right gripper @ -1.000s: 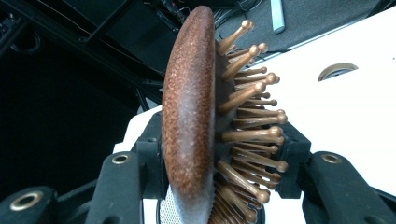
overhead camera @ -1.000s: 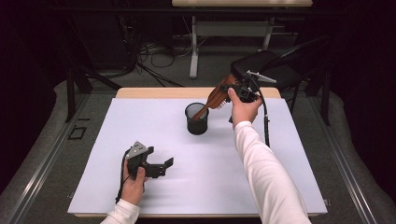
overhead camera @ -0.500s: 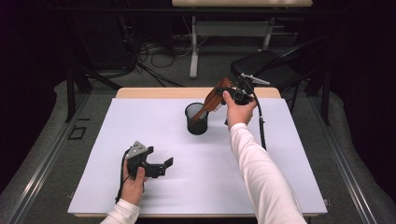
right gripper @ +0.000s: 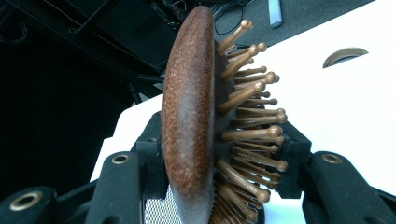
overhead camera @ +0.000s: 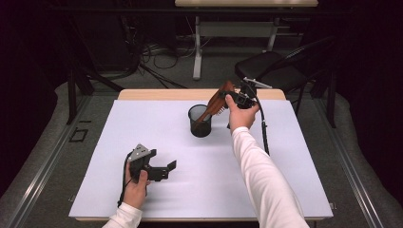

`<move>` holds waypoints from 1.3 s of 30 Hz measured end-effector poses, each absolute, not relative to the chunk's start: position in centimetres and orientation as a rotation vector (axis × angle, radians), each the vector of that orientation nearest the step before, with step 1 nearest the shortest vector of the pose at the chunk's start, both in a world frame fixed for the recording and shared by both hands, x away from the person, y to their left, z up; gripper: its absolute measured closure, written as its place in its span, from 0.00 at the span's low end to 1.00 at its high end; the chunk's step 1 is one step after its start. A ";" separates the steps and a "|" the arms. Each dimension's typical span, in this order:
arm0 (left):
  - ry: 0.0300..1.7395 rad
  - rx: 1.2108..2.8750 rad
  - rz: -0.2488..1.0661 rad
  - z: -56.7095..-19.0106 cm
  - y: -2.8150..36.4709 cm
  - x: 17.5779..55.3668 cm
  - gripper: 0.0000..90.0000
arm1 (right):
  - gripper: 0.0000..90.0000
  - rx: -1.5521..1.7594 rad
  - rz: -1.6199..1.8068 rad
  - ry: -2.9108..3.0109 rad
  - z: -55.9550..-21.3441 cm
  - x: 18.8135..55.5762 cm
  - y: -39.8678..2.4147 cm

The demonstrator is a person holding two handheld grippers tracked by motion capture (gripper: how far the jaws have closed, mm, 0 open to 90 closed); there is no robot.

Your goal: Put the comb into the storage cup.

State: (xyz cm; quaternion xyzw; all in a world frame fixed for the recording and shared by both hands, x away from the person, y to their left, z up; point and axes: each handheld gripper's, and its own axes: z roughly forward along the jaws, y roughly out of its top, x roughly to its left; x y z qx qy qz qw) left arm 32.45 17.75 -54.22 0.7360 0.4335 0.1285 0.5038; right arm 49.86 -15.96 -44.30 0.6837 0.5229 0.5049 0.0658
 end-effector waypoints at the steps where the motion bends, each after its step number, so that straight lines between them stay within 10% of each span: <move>1: 1.047 1.777 0.310 -54.2 17.8 32.5 0.00 | 0.54 2.062 1.523 1.578 -44.3 49.9 -16.0; 39: 1.050 1.777 0.306 -54.3 17.7 32.5 0.00 | 0.53 1.939 1.486 1.635 -44.3 49.4 -15.0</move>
